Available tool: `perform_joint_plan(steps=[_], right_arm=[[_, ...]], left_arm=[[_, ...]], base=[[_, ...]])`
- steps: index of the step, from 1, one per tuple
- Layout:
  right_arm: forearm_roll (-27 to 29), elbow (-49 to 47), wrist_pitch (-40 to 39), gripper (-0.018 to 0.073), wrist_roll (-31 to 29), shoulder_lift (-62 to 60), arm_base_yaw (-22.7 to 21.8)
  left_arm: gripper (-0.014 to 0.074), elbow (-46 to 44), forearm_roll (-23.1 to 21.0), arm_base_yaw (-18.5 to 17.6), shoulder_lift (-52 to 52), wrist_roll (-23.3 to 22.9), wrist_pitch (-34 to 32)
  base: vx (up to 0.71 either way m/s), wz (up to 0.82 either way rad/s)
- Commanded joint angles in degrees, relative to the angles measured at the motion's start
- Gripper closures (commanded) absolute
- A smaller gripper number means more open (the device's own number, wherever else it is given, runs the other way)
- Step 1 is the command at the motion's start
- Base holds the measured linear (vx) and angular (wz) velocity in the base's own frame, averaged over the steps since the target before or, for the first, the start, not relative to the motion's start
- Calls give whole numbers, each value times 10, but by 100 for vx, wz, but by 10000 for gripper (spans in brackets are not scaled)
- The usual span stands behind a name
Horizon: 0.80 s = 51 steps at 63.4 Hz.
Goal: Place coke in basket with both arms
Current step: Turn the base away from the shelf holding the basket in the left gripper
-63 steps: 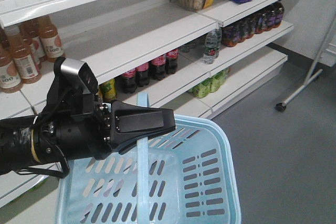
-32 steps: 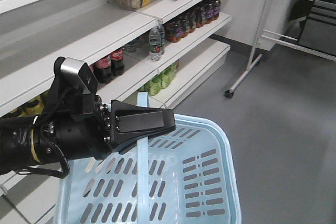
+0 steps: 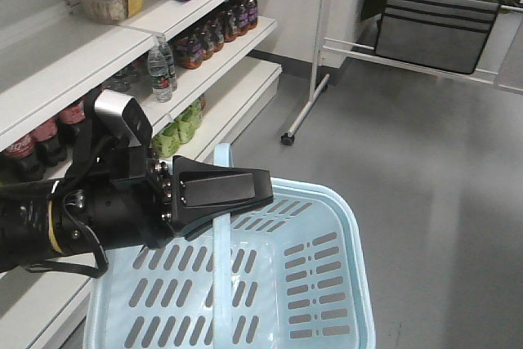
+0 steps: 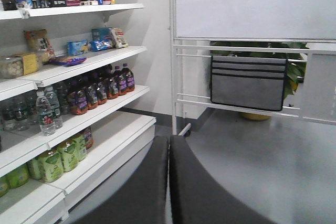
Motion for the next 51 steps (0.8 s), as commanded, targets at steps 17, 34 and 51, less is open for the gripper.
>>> perform_joint_plan(steps=[17, 34, 51], right_arm=[[-3, 9, -40, 564, -3, -8, -4], [-3, 9, -40, 564, -3, -8, -4], [-3, 9, -40, 564, -3, -8, -4]], left_arm=[[604, -17, -44, -3, -18, 0, -125], [604, -17, -44, -3, -18, 0, -125], [604, -17, -44, -3, -18, 0, -125]], base=[[4, -33], [7, -31], [10, -35]])
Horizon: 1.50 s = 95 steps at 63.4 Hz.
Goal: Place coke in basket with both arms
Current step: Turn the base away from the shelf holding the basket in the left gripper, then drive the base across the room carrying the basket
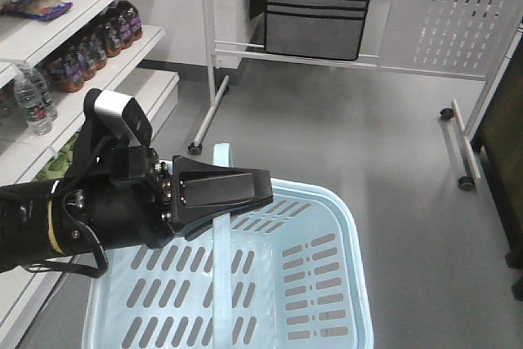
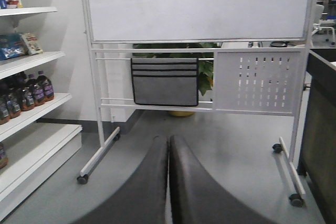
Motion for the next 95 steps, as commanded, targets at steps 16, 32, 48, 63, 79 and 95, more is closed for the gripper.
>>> perform_joint_plan(steps=[16, 32, 48, 63, 79, 95], right_arm=[[-3, 9, -40, 564, -3, -8, -4], [-3, 9, -40, 564, -3, -8, -4], [-3, 9, -40, 564, -3, -8, -4], [-3, 9, -40, 564, -3, -8, -4], [-3, 9, -40, 564, -3, -8, -4], [-3, 9, -40, 564, -3, -8, -4]], left_arm=[[604, -17, -44, -3, -18, 0, -125], [604, -17, -44, -3, -18, 0, -125], [604, -17, -44, -3, -18, 0, -125], [604, -17, -44, -3, -18, 0, -125], [604, -17, -44, -3, -18, 0, -125], [604, -17, -44, -3, -18, 0, -125]], base=[[13, -37], [14, -28], [16, -13], [19, 0], [21, 1], [22, 1]])
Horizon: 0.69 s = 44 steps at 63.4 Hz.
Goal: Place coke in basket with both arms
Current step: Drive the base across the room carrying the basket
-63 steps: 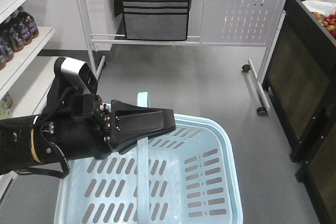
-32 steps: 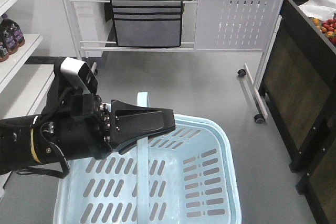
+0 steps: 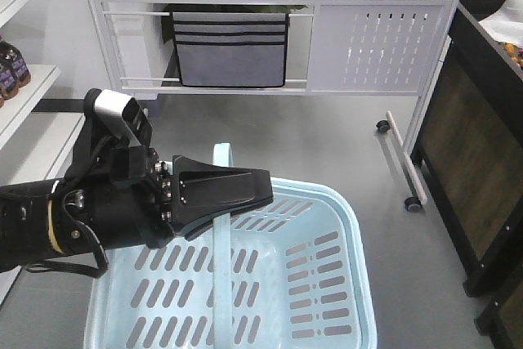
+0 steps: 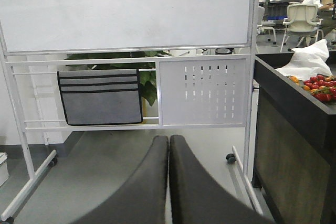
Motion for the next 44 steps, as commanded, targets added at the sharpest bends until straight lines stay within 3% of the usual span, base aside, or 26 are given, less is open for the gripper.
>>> perform_joint_plan(steps=[1, 44], right_arm=[[-3, 9, -40, 564, -3, -8, -4], [-3, 9, -40, 564, -3, -8, -4]], left_arm=[[604, -17, -44, -3, -18, 0, -125], [604, -17, -44, -3, -18, 0, -125]], base=[[22, 2], [22, 3]])
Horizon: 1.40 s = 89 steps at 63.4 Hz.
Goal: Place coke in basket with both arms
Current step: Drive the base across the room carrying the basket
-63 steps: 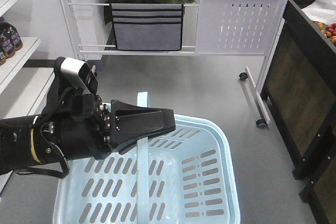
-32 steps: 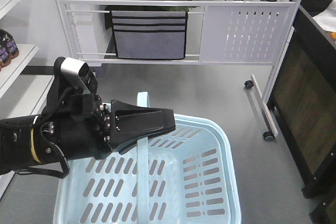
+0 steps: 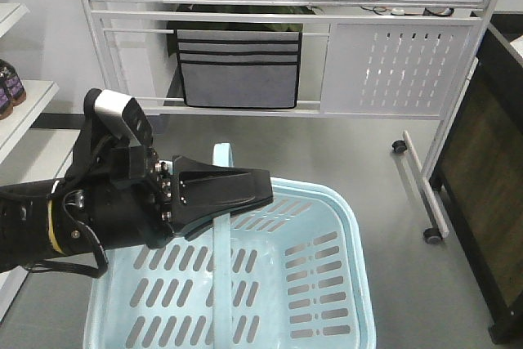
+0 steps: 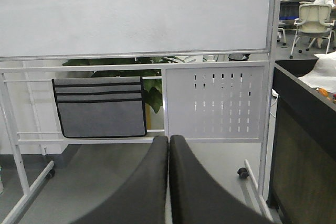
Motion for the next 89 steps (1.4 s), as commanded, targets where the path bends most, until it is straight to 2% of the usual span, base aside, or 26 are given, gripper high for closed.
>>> perform_joint_plan(steps=[1, 60, 89], right_arm=[[-3, 9, -40, 564, -3, -8, -4], [-3, 9, -39, 564, -3, -8, -4], [-3, 9, -39, 564, -3, -8, -4]], left_arm=[[604, -17, -44, -3, -18, 0, -125], [604, -17, -44, -3, -18, 0, -125], [604, -17, -44, -3, -18, 0, -125]], base=[[21, 3], [20, 5], [16, 23]])
